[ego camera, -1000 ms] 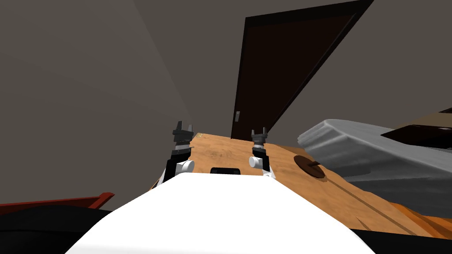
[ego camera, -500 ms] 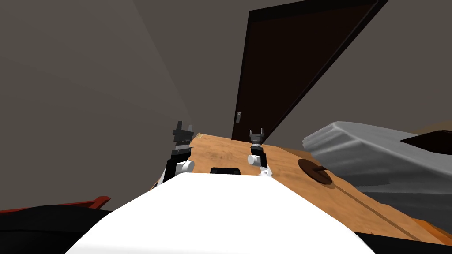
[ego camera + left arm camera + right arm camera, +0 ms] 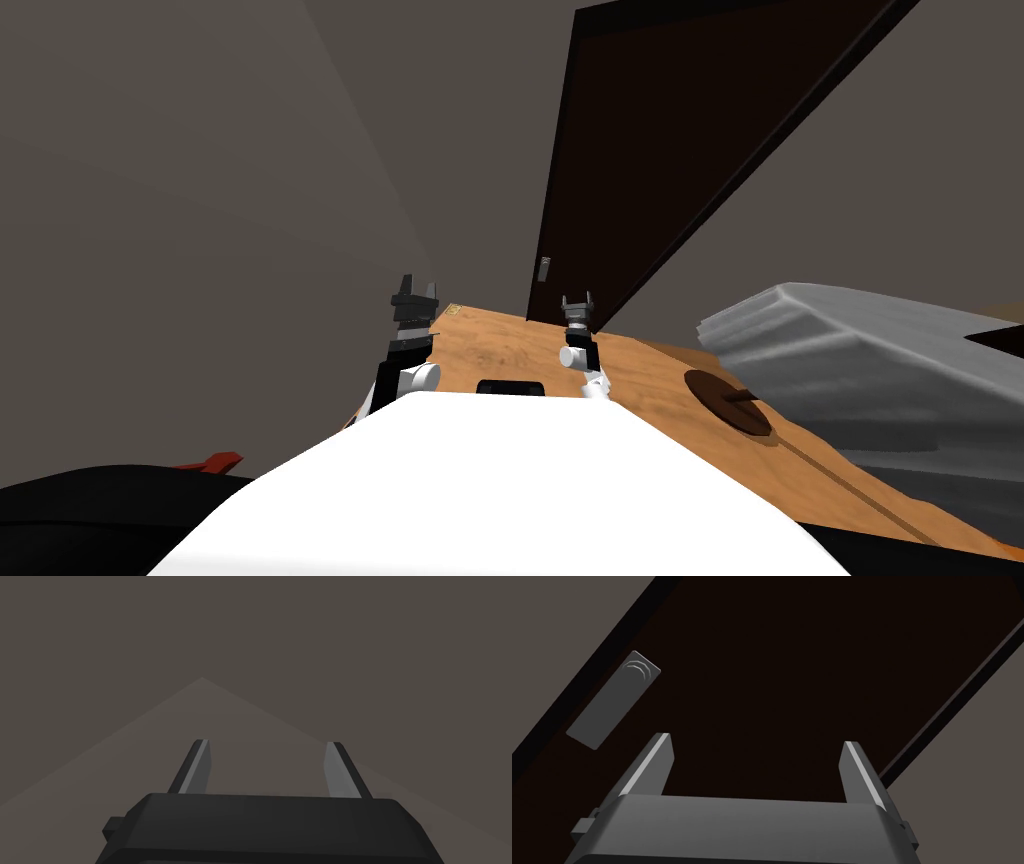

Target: Pull the door open

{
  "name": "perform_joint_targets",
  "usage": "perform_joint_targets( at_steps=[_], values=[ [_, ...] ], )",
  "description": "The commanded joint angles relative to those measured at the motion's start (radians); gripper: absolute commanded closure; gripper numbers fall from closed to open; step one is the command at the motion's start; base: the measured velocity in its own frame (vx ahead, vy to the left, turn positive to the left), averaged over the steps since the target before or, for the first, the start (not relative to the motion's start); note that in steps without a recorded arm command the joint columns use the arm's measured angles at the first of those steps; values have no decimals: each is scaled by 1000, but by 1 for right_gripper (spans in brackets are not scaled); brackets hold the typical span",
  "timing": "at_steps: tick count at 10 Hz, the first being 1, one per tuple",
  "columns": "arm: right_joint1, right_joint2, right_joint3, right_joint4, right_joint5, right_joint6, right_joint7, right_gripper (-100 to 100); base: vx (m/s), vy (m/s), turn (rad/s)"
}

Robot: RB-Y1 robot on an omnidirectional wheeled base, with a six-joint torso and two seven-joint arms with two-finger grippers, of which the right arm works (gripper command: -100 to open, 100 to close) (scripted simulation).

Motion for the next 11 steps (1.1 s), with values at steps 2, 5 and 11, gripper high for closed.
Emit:
perform_joint_targets(
  at_steps=[2,5,11],
  values=[
    [-41,-8,4,68,-47,0,-50,-100,95,2,41],
    [-90,-18,7,147,-101,2,-104,-100,102,1,40],
    [-184,-34,12,298,-205,5,-209,-100,98,-3,38]
  ],
)
